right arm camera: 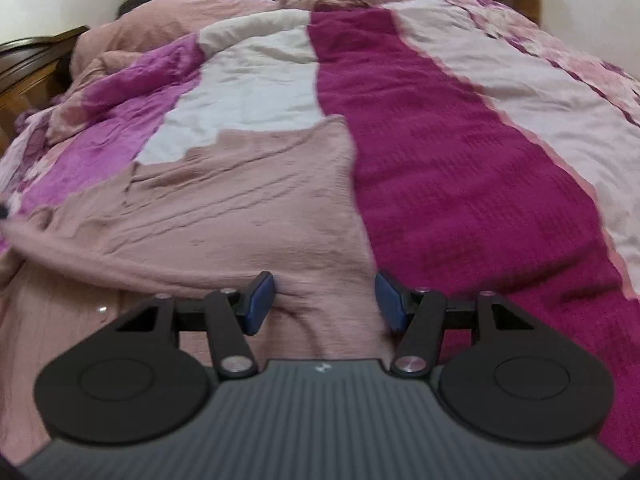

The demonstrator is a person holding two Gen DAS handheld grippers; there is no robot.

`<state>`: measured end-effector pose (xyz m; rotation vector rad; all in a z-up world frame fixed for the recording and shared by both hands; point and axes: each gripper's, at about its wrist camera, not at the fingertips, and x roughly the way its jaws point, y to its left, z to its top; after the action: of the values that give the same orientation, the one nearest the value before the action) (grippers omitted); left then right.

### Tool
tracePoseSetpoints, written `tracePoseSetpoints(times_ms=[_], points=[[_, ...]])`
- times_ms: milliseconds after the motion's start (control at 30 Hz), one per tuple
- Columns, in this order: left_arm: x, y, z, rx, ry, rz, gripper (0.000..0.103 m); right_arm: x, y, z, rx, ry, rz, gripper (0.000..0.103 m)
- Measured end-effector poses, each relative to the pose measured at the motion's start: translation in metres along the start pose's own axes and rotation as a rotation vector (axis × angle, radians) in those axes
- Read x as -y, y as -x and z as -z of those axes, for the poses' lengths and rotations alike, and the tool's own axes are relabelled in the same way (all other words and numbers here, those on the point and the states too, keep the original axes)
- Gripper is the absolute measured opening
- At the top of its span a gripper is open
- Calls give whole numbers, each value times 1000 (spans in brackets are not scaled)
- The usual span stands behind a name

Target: Fold small clothes

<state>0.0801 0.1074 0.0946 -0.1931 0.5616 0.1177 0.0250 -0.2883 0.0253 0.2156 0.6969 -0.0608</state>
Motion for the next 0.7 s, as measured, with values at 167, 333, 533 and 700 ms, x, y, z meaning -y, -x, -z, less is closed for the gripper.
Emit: tracePoseSetpoints(times_ms=[167,333,533,700], points=[[-3,-5,25,-93,-80,-42,13,10,2,1,-17,-48,-27,58],[-17,-2,39,-163,-75,-28,14,5,7,-4,-47,-2,-11,59],[-31,26,33,-164,-83,23,33,11,22,-9,-64,13,-28,59],[-32,50,24,-114,-132,51,45,15,34,-22,-29,3,-54,59]])
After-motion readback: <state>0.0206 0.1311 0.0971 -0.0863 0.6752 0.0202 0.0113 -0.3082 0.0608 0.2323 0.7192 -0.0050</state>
